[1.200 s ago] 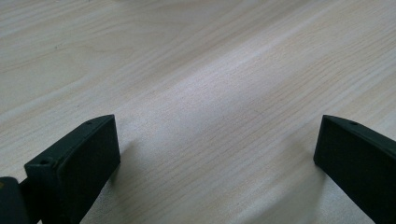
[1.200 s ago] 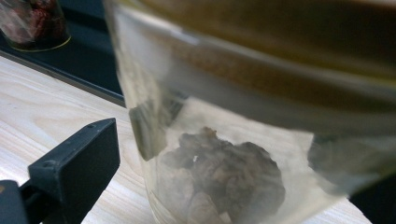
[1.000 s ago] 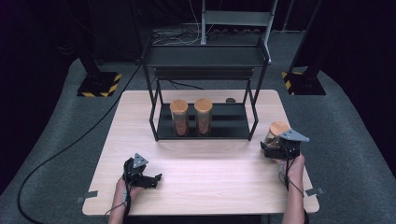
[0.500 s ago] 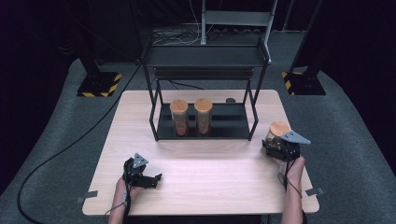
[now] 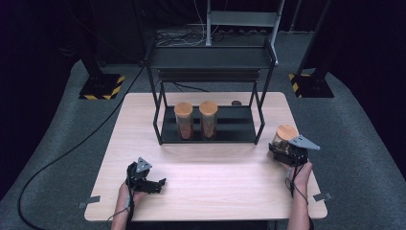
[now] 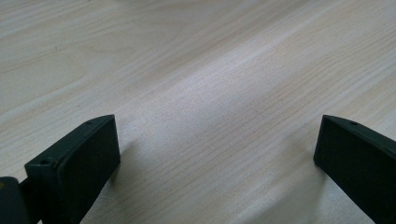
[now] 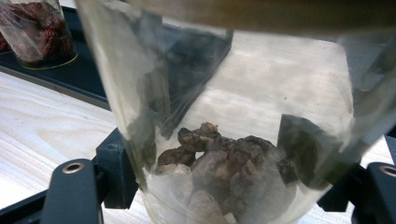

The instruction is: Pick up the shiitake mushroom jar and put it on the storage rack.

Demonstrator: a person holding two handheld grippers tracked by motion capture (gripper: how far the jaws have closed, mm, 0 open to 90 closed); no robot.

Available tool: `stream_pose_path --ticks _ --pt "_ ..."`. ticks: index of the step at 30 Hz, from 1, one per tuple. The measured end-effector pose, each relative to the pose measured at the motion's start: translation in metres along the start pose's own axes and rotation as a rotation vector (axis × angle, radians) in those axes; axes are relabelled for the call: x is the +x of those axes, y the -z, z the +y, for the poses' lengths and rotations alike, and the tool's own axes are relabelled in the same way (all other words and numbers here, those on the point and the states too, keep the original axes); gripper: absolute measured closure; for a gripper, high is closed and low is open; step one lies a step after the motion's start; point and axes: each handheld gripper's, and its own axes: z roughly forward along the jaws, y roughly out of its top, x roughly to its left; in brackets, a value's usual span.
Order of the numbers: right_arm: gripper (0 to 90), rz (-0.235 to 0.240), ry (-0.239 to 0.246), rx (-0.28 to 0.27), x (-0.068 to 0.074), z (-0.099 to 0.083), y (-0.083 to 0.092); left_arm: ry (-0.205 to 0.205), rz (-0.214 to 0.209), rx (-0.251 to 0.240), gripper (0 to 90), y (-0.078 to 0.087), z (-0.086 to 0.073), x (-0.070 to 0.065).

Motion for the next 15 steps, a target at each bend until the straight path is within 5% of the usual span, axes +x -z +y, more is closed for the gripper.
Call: stream_pose_path --ticks 15 --pt "24.7 0.027 -0.002 -0.003 0.002 0.0004 0.0043 -0.002 0.001 0.0 0.0 0.0001 0.0 -0.0001"
